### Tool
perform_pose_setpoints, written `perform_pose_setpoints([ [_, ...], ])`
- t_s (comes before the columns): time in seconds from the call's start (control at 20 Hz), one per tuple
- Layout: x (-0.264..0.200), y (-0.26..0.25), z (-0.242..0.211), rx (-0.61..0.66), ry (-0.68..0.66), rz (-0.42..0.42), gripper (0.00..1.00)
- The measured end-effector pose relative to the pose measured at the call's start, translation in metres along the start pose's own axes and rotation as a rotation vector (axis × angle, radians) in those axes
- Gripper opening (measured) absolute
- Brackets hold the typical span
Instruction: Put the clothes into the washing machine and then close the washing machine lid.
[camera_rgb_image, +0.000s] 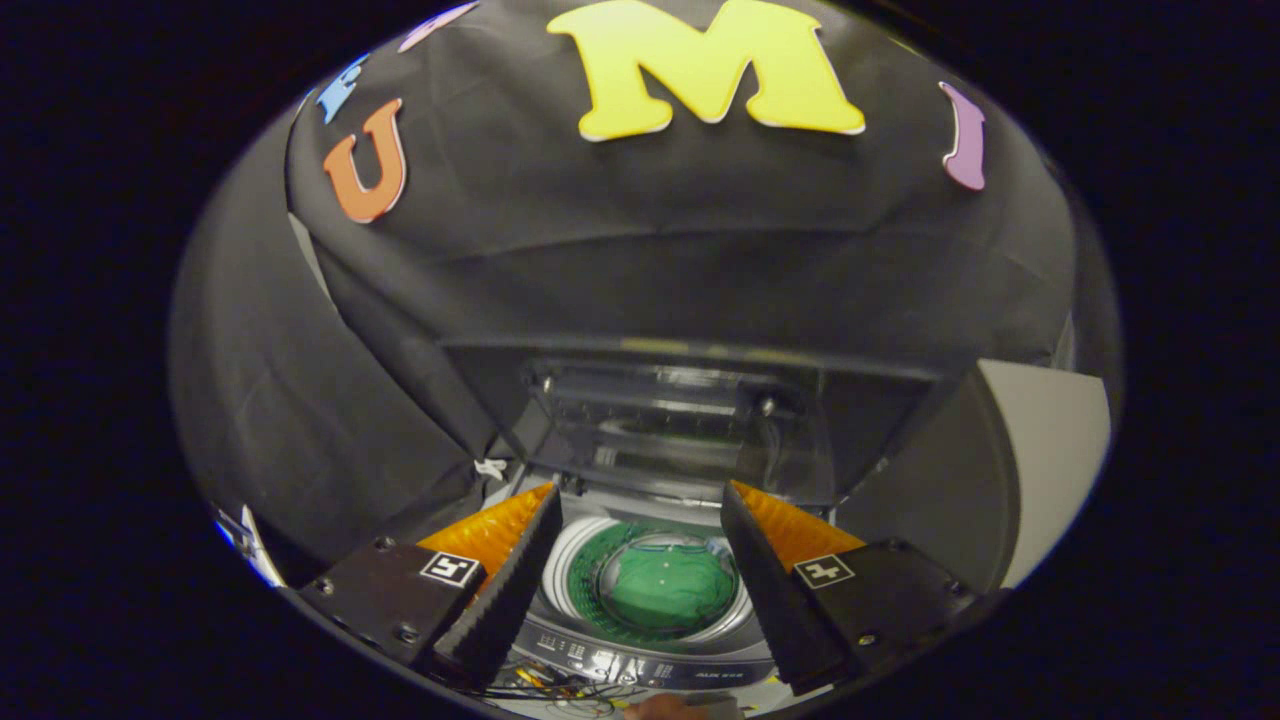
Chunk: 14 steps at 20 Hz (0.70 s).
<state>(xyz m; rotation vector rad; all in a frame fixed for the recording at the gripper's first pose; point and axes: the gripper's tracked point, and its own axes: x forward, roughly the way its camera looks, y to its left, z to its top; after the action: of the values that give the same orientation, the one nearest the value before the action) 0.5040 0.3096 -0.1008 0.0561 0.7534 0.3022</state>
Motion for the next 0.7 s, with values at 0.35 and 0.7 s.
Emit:
perform_pose_setpoints([
  [0.35,-0.018,-0.003,0.071,-0.006,-0.101,-0.003,0.99],
  [0.7,0.022,-0.001,0.099,0.004,-0.112,-0.002,0.99],
])
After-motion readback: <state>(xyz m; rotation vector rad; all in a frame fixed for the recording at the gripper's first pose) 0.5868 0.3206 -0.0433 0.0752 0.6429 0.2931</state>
